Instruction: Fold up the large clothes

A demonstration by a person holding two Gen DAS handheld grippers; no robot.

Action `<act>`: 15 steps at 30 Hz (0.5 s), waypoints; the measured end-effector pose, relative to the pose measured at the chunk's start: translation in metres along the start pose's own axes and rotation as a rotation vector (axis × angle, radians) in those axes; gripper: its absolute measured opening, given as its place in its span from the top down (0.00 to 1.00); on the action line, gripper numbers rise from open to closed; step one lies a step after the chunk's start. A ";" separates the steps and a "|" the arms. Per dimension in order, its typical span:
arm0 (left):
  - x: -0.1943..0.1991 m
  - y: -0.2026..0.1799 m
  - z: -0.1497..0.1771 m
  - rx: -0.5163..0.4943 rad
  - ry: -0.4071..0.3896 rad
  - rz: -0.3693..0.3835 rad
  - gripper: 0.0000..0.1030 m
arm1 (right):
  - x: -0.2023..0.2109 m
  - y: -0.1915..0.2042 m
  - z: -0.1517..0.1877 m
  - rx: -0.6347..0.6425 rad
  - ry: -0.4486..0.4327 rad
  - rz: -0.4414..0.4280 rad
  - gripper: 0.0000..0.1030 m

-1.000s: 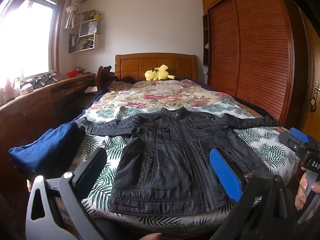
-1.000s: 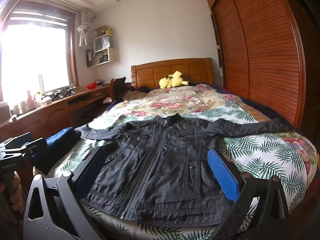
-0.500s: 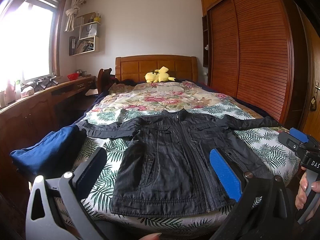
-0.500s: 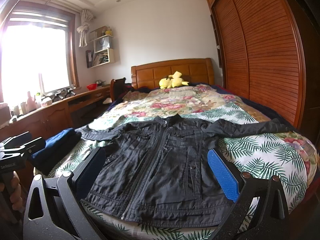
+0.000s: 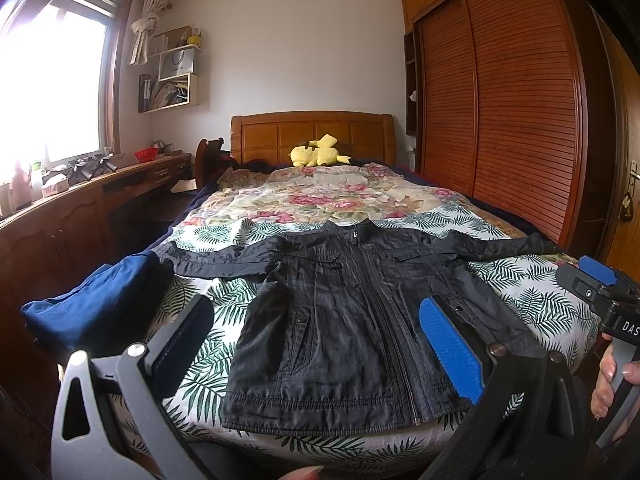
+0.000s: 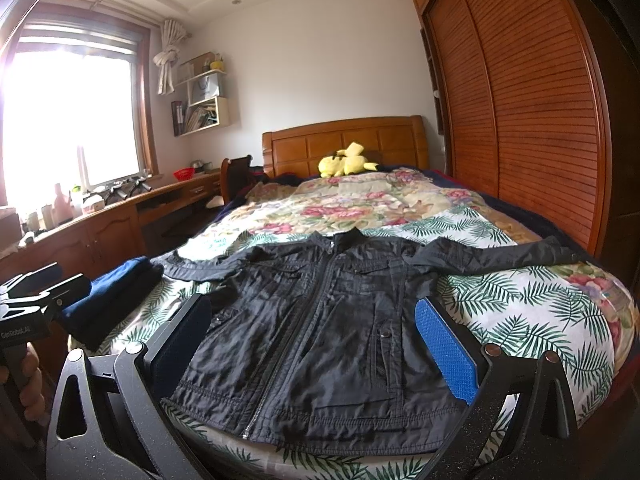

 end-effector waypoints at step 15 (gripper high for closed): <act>0.001 0.000 -0.002 -0.002 -0.003 0.000 0.00 | 0.001 0.000 0.001 -0.001 0.000 0.000 0.00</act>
Point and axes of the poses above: each gripper's, at about its wrist camera, not at the fingertips, and x roughly against the way its jaws point, y to its left, z to its underside, the point moved 8 cm from there along -x, roughly the way its jaws point, and after that the axes turned 3 degrees about y, right-handed, at the moved point
